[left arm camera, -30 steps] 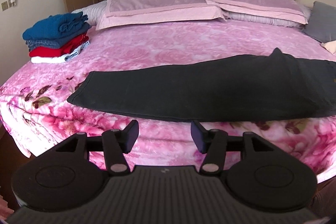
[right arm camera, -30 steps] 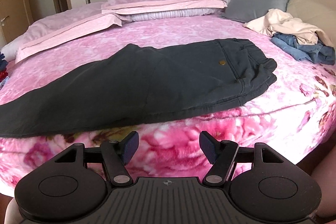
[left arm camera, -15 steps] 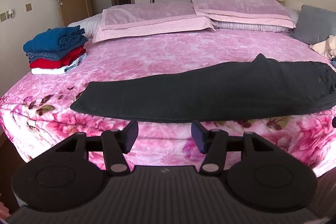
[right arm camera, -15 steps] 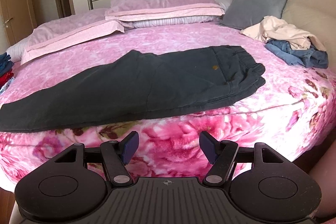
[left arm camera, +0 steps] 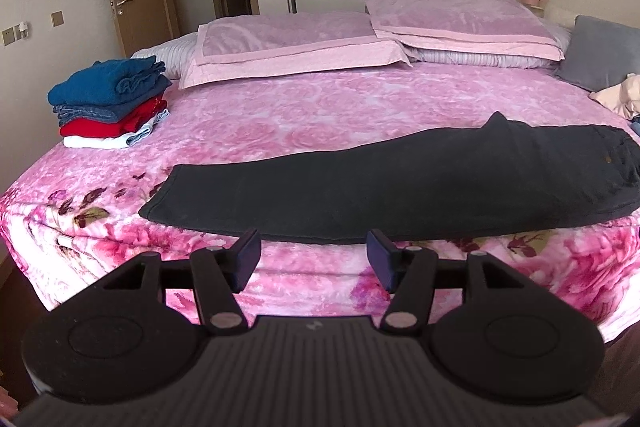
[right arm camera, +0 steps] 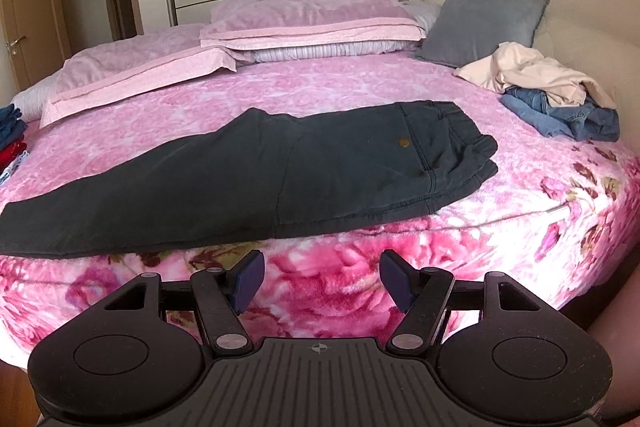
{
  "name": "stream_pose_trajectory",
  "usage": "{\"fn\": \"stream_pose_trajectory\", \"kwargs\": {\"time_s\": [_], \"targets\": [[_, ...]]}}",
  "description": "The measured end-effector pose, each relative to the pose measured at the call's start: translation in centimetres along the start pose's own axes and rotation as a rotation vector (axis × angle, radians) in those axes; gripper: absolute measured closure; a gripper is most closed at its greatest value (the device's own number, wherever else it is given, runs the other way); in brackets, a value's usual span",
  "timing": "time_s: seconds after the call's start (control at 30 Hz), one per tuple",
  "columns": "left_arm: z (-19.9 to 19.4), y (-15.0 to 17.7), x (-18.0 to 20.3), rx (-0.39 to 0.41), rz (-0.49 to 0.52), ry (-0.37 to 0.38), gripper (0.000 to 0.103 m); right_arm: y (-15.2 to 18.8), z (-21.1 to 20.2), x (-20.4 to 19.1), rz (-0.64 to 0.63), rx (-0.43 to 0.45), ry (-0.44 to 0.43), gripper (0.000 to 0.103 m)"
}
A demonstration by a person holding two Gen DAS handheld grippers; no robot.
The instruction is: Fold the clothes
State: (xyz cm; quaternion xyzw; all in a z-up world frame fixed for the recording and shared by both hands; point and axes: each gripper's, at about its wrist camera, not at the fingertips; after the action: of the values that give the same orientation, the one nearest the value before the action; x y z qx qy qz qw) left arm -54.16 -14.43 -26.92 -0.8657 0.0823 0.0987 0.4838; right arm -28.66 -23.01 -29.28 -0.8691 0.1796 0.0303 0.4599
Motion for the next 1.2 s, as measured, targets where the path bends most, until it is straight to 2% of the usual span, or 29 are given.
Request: {"fn": "stream_pose_trajectory", "kwargs": {"time_s": [0.53, 0.73, 0.9, 1.03, 1.2], "targets": [[6.4, 0.5, 1.5, -0.116, 0.024, -0.065, 0.048, -0.6, 6.1, 1.2, -0.002, -0.096, 0.008, 0.036], [8.5, 0.6, 1.4, -0.144, 0.018, -0.046, 0.048, -0.4, 7.5, 1.8, 0.003, -0.119, 0.013, 0.036], [10.4, 0.6, -0.5, -0.130, -0.053, -0.002, 0.049, -0.2, 7.5, 3.5, 0.050, -0.110, -0.006, 0.036], [12.3, 0.8, -2.8, -0.090, -0.125, 0.036, 0.062, 0.1, 7.2, 5.4, 0.138, -0.078, 0.000, 0.036], [16.3, 1.2, -6.4, -0.096, -0.253, 0.011, 0.062, 0.6, 7.1, 6.7, 0.245, -0.015, 0.002, 0.036]]}}
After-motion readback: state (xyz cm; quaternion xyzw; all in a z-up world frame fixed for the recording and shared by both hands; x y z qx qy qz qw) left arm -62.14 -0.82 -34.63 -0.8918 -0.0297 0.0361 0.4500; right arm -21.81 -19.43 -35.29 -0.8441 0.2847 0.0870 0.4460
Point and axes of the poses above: each gripper's, at about its wrist camera, not at the fingertips, and z roughly the way its jaws point, x to its right, y to its underside, and after that the axes turned 15 degrees about -y, right-handed
